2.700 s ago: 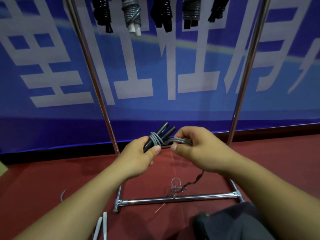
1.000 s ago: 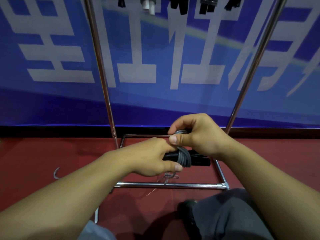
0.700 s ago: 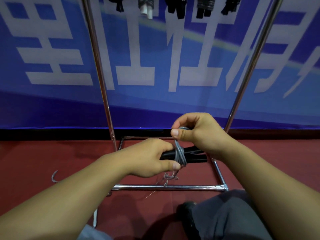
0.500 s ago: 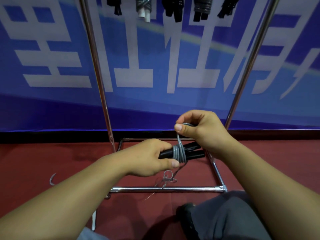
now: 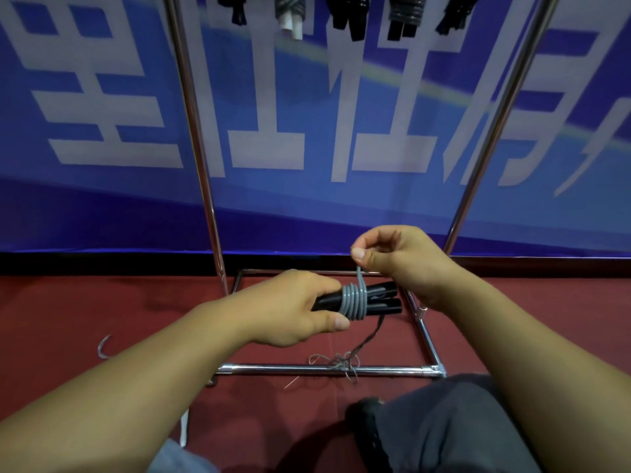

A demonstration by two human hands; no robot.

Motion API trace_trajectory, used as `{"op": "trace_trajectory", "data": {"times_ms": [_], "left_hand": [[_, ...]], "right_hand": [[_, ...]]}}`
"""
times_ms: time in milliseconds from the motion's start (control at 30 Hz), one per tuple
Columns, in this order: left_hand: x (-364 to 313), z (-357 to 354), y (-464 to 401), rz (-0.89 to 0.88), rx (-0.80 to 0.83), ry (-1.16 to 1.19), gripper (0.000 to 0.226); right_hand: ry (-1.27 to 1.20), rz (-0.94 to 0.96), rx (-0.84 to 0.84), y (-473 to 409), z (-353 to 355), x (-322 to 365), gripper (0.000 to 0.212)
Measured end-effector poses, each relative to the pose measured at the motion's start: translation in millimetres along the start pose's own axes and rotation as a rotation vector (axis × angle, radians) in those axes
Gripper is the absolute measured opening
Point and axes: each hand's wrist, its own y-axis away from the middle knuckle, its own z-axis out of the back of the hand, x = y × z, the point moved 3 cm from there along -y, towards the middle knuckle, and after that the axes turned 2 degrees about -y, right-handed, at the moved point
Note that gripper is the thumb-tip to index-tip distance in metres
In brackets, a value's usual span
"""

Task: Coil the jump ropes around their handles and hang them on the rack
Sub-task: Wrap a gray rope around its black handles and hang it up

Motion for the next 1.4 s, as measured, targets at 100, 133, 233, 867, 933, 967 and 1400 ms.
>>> {"op": "trace_trajectory", "data": {"times_ms": [100, 133, 233, 867, 933, 967, 1400], "left_hand": [[-1.9, -1.5, 1.1, -0.014, 0.023, -0.002, 0.034], [-2.2, -2.1, 1.8, -0.016, 0.041, 0.018, 0.031], [-5.9, -4.3, 6.8, -0.031, 0.132, 0.255, 0.017], [10.2, 28.4, 4.0, 0.147, -0.466, 1.095, 0.043], [14.2, 29.0, 4.2, 0.181, -0.492, 1.116, 0.039], [15.7, 29.3, 4.0, 0.195, -0.503, 1.122, 0.036], [23.3, 29.3, 2.4, 0.183, -0.536, 0.973, 0.044]], "right_hand": [[0.095, -0.057, 0.096, -0.3, -3.6, -5.5, 0.008], [0.107, -0.09, 0.147, 0.4, -4.7, -7.0, 0.01], [0.043, -0.23, 0.364, 4.7, -6.8, -9.8, 0.019], [-0.2, -0.214, 0.123, -15.3, -5.9, -16.9, 0.013], [-0.202, -0.187, 0.101, -15.7, -2.9, -16.6, 0.009], [-0.189, -0.17, 0.086, -15.8, -1.2, -15.9, 0.011], [0.07, -0.201, -0.08, -11.9, 13.0, -15.3, 0.017]]}}
